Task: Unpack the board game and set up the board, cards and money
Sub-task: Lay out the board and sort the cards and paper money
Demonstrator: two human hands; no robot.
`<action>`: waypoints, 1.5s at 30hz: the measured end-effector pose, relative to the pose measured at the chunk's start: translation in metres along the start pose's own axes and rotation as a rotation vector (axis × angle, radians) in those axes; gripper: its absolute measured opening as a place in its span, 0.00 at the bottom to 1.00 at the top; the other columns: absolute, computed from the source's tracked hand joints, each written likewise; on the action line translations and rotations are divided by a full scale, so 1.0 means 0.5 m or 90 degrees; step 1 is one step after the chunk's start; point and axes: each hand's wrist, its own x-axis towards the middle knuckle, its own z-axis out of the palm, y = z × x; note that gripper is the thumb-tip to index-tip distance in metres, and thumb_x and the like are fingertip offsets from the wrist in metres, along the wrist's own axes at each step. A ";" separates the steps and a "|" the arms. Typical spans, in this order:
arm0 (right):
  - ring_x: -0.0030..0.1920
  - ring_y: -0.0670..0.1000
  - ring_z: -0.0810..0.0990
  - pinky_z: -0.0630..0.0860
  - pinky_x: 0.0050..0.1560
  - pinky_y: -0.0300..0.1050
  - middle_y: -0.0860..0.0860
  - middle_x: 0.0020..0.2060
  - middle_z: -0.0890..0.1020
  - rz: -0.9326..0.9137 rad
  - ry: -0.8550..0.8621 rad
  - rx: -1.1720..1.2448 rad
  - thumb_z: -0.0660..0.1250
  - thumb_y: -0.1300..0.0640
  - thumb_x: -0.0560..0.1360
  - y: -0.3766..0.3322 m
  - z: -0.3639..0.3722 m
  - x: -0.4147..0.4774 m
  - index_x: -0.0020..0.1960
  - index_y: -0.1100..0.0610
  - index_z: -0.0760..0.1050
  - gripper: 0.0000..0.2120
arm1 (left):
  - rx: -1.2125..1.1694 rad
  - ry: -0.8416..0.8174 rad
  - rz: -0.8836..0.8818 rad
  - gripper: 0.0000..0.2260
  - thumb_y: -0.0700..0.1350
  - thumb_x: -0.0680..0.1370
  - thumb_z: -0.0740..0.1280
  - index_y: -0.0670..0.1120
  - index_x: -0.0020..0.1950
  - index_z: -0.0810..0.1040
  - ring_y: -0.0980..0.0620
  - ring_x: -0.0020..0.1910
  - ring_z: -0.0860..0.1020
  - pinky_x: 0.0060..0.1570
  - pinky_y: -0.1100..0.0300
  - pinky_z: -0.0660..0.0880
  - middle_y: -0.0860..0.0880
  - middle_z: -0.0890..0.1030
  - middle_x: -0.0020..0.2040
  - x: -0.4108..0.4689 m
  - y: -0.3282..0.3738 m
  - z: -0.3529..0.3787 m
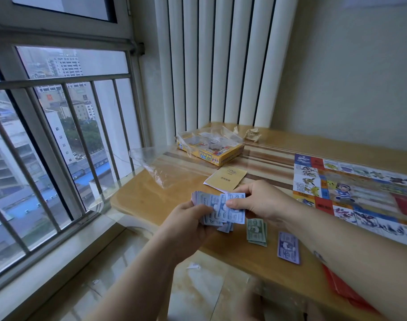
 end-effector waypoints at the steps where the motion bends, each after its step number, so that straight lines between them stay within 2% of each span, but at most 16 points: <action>1: 0.43 0.54 0.80 0.77 0.55 0.56 0.60 0.44 0.84 0.005 -0.004 0.010 0.72 0.63 0.72 0.001 0.001 0.001 0.44 0.55 0.80 0.04 | 0.014 0.004 0.006 0.08 0.30 0.79 0.56 0.34 0.53 0.73 0.43 0.40 0.83 0.35 0.57 0.81 0.35 0.81 0.45 0.000 -0.001 -0.002; 6: 0.46 0.57 0.79 0.75 0.57 0.60 0.62 0.50 0.82 0.020 0.004 0.063 0.72 0.64 0.71 -0.002 0.004 0.005 0.45 0.55 0.78 0.06 | 0.093 0.037 0.021 0.06 0.30 0.77 0.62 0.37 0.52 0.75 0.47 0.35 0.83 0.32 0.60 0.80 0.41 0.84 0.38 0.006 -0.010 -0.001; 11: 0.43 0.55 0.80 0.77 0.55 0.56 0.59 0.43 0.82 0.005 -0.007 0.035 0.71 0.64 0.72 -0.002 -0.002 0.008 0.44 0.58 0.78 0.04 | 0.131 0.060 0.031 0.07 0.32 0.75 0.66 0.39 0.51 0.75 0.50 0.32 0.82 0.26 0.63 0.77 0.44 0.84 0.35 0.010 -0.017 0.012; 15: 0.40 0.53 0.80 0.79 0.50 0.52 0.57 0.42 0.83 -0.014 0.020 -0.047 0.72 0.62 0.72 -0.004 -0.008 0.009 0.45 0.58 0.78 0.03 | 0.041 0.015 0.002 0.06 0.31 0.78 0.61 0.34 0.54 0.73 0.45 0.38 0.83 0.33 0.57 0.81 0.37 0.83 0.41 0.008 -0.011 0.010; 17: 0.37 0.50 0.79 0.78 0.43 0.46 0.54 0.39 0.82 -0.012 0.015 -0.045 0.72 0.61 0.73 -0.002 -0.008 0.011 0.43 0.56 0.77 0.03 | 0.033 0.011 0.010 0.06 0.30 0.78 0.59 0.34 0.53 0.73 0.44 0.38 0.84 0.34 0.56 0.81 0.38 0.83 0.40 0.007 -0.009 0.007; 20: 0.33 0.44 0.76 0.72 0.33 0.33 0.49 0.36 0.80 -0.023 0.007 -0.067 0.72 0.58 0.73 -0.003 -0.005 0.012 0.43 0.54 0.77 0.04 | 0.095 0.051 0.043 0.07 0.28 0.76 0.62 0.37 0.50 0.75 0.47 0.35 0.83 0.32 0.60 0.80 0.41 0.84 0.36 0.006 -0.010 0.005; 22: 0.33 0.41 0.77 0.71 0.34 0.33 0.48 0.37 0.81 -0.037 0.019 -0.076 0.72 0.57 0.73 -0.003 -0.007 0.015 0.45 0.55 0.78 0.04 | 0.098 0.076 0.055 0.07 0.28 0.75 0.64 0.38 0.50 0.76 0.48 0.34 0.83 0.31 0.61 0.79 0.42 0.84 0.36 0.008 -0.011 0.002; 24: 0.25 0.36 0.74 0.67 0.26 0.29 0.47 0.33 0.79 -0.040 0.029 -0.059 0.72 0.58 0.72 -0.003 -0.011 0.018 0.45 0.56 0.78 0.04 | 0.061 0.091 0.066 0.09 0.30 0.74 0.66 0.38 0.53 0.76 0.48 0.36 0.83 0.32 0.60 0.80 0.41 0.83 0.39 0.009 -0.007 -0.004; 26: 0.20 0.36 0.71 0.63 0.22 0.28 0.48 0.32 0.77 -0.028 0.036 -0.031 0.72 0.60 0.73 0.002 -0.014 0.023 0.44 0.56 0.76 0.04 | -0.002 0.114 0.080 0.09 0.32 0.74 0.66 0.38 0.53 0.76 0.50 0.37 0.83 0.34 0.60 0.80 0.41 0.83 0.40 0.011 0.001 -0.014; 29: 0.28 0.40 0.73 0.67 0.30 0.33 0.50 0.39 0.78 -0.020 0.044 -0.075 0.71 0.59 0.73 0.016 -0.015 0.032 0.49 0.56 0.77 0.06 | -0.108 0.149 0.109 0.06 0.31 0.76 0.64 0.39 0.49 0.76 0.52 0.33 0.82 0.35 0.62 0.80 0.41 0.82 0.39 0.010 0.018 -0.034; 31: 0.32 0.44 0.72 0.67 0.35 0.37 0.51 0.42 0.79 -0.013 0.036 -0.135 0.71 0.58 0.73 0.023 -0.013 0.035 0.57 0.59 0.77 0.13 | -0.134 0.161 0.119 0.07 0.31 0.76 0.63 0.40 0.51 0.75 0.53 0.32 0.82 0.33 0.63 0.80 0.42 0.82 0.40 0.010 0.027 -0.050; 35: 0.24 0.42 0.73 0.68 0.32 0.36 0.52 0.39 0.82 -0.001 -0.006 -0.226 0.70 0.55 0.75 0.023 -0.001 0.033 0.59 0.55 0.75 0.14 | -0.135 0.166 0.108 0.06 0.32 0.76 0.63 0.39 0.50 0.76 0.53 0.33 0.82 0.31 0.63 0.80 0.42 0.83 0.39 0.008 0.035 -0.061; 38: 0.21 0.39 0.74 0.68 0.30 0.35 0.49 0.30 0.79 -0.020 0.010 -0.248 0.69 0.55 0.75 0.025 0.015 0.033 0.57 0.54 0.75 0.12 | -0.133 0.163 0.077 0.03 0.33 0.77 0.63 0.38 0.45 0.76 0.52 0.33 0.81 0.31 0.63 0.80 0.42 0.82 0.37 0.009 0.032 -0.051; 41: 0.27 0.42 0.76 0.66 0.30 0.36 0.46 0.34 0.76 -0.041 0.069 -0.289 0.71 0.54 0.73 0.036 0.030 0.032 0.55 0.53 0.75 0.12 | -0.138 0.149 0.043 0.04 0.36 0.78 0.63 0.36 0.47 0.76 0.52 0.32 0.81 0.32 0.62 0.79 0.42 0.80 0.38 0.008 0.028 -0.042; 45: 0.50 0.48 0.76 0.70 0.42 0.42 0.43 0.46 0.74 -0.079 0.159 -0.500 0.71 0.42 0.70 0.050 0.035 0.023 0.54 0.47 0.75 0.16 | -0.149 0.117 0.000 0.06 0.36 0.78 0.61 0.33 0.49 0.75 0.47 0.40 0.79 0.35 0.57 0.80 0.39 0.80 0.38 0.002 0.028 -0.035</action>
